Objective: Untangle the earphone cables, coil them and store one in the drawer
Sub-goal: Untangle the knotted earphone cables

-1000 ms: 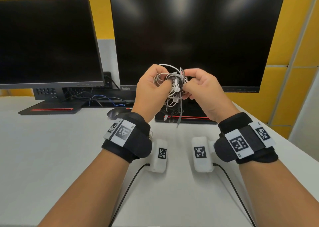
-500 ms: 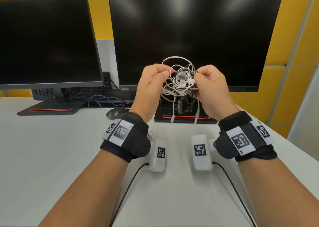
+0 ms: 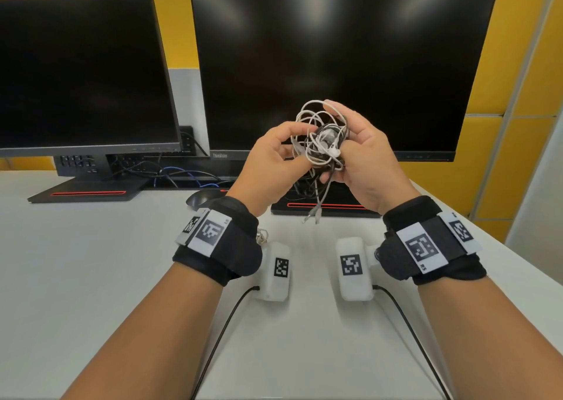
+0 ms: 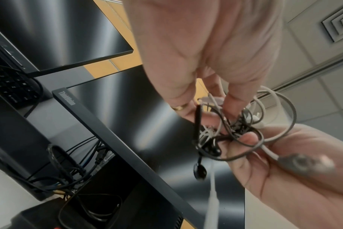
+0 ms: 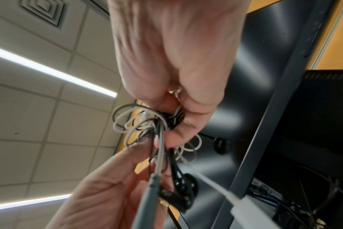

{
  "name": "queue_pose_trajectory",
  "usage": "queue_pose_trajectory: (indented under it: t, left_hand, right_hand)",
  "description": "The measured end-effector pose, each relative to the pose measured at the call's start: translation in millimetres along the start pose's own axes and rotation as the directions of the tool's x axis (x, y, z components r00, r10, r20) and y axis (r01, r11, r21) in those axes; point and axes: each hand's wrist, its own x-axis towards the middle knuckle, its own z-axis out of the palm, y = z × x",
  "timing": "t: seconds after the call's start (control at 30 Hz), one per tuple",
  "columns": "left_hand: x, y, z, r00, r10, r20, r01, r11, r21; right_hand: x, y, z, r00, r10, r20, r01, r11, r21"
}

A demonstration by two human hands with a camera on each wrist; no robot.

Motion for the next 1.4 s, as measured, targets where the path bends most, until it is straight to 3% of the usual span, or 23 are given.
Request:
queue_pose_trajectory:
  t: [0.17,0.27,0.37,0.53,0.73,0.8,0.87,0.97,1.2,1.4]
  left_hand:
    - [4,-2,-8,0.969,-0.001,-0.245,-0.004,1.0,-0.019]
    - [8,-4,-10,0.957,-0.091,-0.277,0.058,0.99,-0.126]
    - [9,0,-10,0.954,-0.197,-0.226,0.109,0.93,-0.351]
    - [2,11,-6,0.977,-0.192,-0.096,0.131,0.886,-0.445]
    - [6,3,-4,0.937,-0.3,-0.179,0.231,0.917,-0.327]
    - [5,1,-5,0.952,-0.258,-0.167,0.219,0.951,-0.217]
    - [2,0,-3,0.982,-0.177,-0.066,0.172,0.982,-0.077]
    - [0,2,2,0.991,-0.131,0.035,0.132,0.99,-0.04]
    - [3,-1,-1,0.976,-0.162,-0.147,0.157,0.987,-0.045]
    - [4,-5,4,0.954,-0.188,-0.236,0.171,0.981,-0.091]
  right_hand:
    - [4,-1,-6,0.982,-0.039,-0.185,0.027,0.997,-0.067]
    - [9,2,-9,0.954,-0.038,-0.296,0.014,0.997,-0.082]
    - [11,3,-10,0.936,-0.027,-0.352,0.022,1.0,-0.016]
    - [8,3,-6,0.967,0.008,-0.257,0.019,0.995,0.102]
    - [8,8,-4,0.977,-0.031,-0.212,0.033,0.999,0.009]
    - [6,8,-3,0.983,-0.05,-0.175,0.04,0.997,-0.059]
    - [5,8,-2,0.989,-0.056,-0.137,0.043,0.994,-0.097]
    - [4,8,-1,0.99,-0.076,-0.119,0.065,0.994,-0.091]
    - [6,7,-5,0.997,-0.032,-0.065,0.025,0.993,-0.116]
    - [5,11,-1,0.993,0.067,0.097,-0.065,0.998,-0.027]
